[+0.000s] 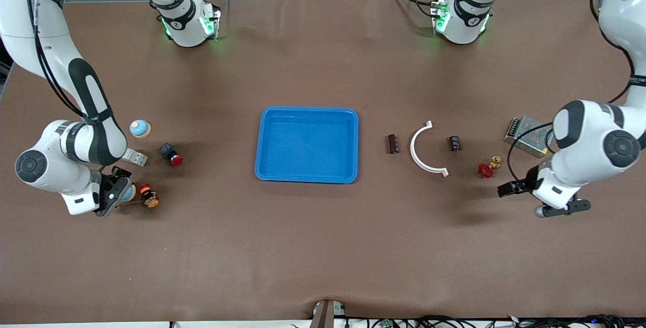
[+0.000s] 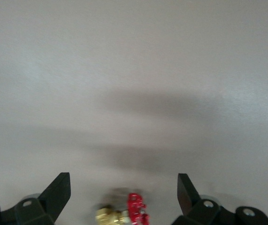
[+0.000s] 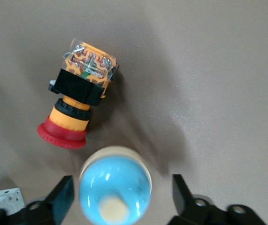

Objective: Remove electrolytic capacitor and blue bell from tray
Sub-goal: 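Set the bell down and open the right gripper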

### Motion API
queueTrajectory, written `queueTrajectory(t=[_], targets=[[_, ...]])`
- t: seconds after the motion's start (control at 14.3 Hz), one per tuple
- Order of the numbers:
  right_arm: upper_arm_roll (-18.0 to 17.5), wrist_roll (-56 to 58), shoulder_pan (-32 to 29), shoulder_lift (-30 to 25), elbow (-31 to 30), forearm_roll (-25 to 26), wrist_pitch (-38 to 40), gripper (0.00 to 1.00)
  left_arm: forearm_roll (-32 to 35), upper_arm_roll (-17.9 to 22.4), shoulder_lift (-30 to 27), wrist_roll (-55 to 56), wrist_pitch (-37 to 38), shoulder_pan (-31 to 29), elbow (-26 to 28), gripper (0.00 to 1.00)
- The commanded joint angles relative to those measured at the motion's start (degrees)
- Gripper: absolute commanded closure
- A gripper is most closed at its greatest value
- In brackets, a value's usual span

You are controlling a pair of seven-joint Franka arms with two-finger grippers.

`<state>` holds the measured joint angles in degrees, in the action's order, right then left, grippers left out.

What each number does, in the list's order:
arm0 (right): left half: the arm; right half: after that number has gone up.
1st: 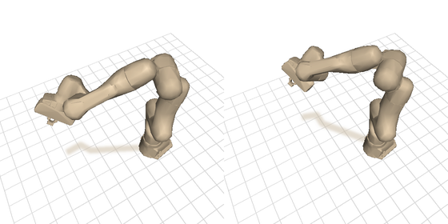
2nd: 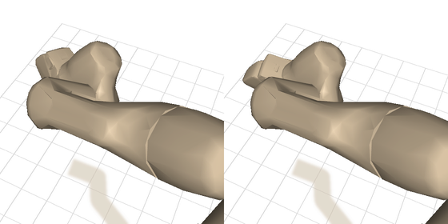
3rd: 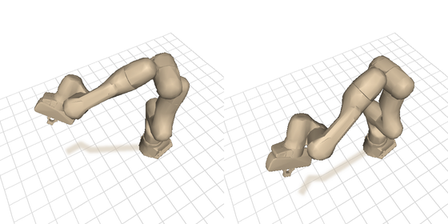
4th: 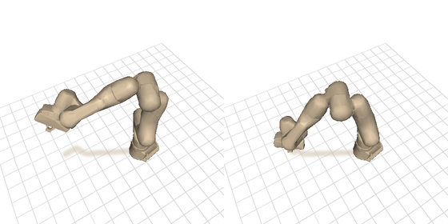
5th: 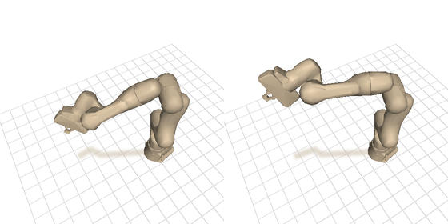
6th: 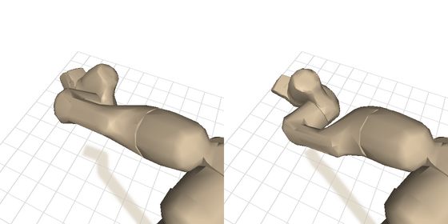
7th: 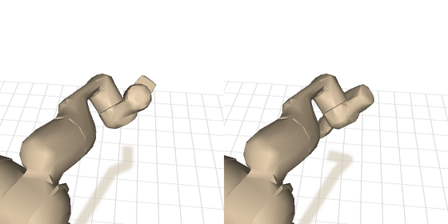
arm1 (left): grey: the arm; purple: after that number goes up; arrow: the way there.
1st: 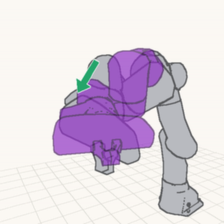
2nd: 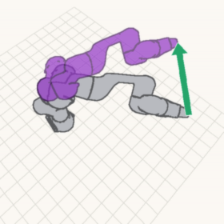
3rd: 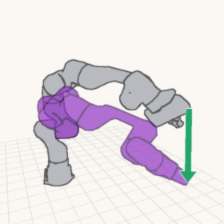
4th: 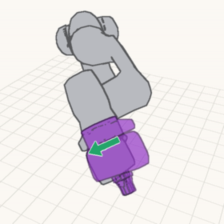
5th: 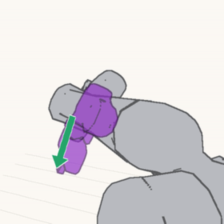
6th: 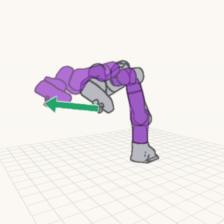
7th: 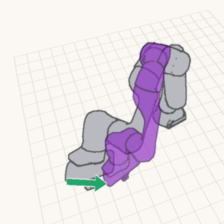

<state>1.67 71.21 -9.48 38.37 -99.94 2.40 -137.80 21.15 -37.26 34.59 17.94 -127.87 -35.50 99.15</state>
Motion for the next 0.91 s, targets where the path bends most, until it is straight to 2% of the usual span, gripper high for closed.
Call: queueTrajectory(t=[0.0,0.21,0.49,0.63,0.84], targets=[[-1.2,-0.4,-1.2,-0.3,0.1,0.0,0.3,0.00,-1.4,-0.7,1.1,-4.1,4.6,-1.5,-4.1,0.00],[-1.5,-5.2,0.2,-1.5,2.0,-1.6,7.5,0.00,-1.7,-0.7,1.7,-7.2,7.5,-2.9,-7.3,0.00],[-1.3,-19.6,3.9,-8.0,6.7,-1.5,23.4,0.00,-3.4,-0.8,1.3,-12.0,12.3,-4.9,-9.8,0.00],[-1.3,-28.1,6.4,-10.1,13.1,-0.6,33.9,0.00,-3.4,-0.8,1.4,-12.4,13.9,-4.9,-11.1,0.00],[-1.2,-34.2,8.9,-10.2,23.7,0.2,50.5,0.00,-3.1,-0.8,1.1,-13.3,14.0,-5.0,-11.6,0.00]])
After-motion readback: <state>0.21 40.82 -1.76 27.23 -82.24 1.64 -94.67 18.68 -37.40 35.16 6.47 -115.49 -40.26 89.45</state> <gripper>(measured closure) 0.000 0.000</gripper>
